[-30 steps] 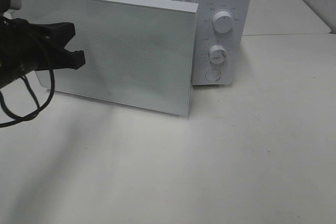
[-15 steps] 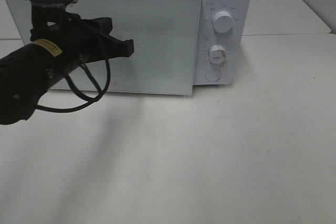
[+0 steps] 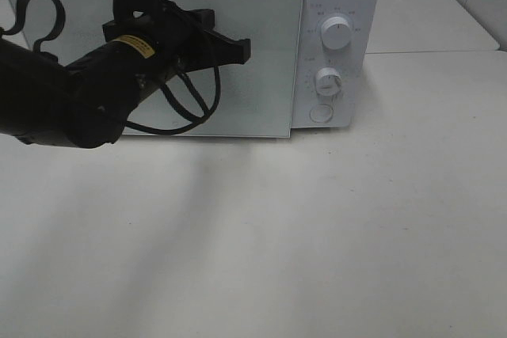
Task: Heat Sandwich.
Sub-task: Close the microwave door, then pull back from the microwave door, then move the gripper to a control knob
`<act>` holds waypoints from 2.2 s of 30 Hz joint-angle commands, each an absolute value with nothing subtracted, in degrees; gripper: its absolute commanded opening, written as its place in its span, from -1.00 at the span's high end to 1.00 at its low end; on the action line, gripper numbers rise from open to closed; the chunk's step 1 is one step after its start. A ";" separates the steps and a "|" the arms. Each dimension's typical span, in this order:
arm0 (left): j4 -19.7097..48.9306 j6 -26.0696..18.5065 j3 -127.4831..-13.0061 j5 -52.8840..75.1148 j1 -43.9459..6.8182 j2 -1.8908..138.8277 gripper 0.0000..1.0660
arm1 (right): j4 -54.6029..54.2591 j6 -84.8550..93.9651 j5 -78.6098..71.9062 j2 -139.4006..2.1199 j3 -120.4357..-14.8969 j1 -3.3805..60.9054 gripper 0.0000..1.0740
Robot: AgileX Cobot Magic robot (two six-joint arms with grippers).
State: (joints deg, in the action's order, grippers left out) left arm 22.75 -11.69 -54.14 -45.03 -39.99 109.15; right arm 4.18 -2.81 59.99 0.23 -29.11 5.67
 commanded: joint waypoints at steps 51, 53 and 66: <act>24.58 -16.27 -55.58 -10.66 -44.58 103.93 -0.86 | 4.24 -2.81 59.36 1.72 -28.99 5.27 -0.42; 24.06 -16.39 -55.58 -2.98 -44.58 103.13 -0.83 | 4.24 -2.81 59.36 1.72 -28.99 5.27 -0.42; 20.63 -15.81 -55.63 25.27 -39.99 97.75 -0.83 | 4.24 -2.81 59.36 1.72 -28.99 5.27 -0.42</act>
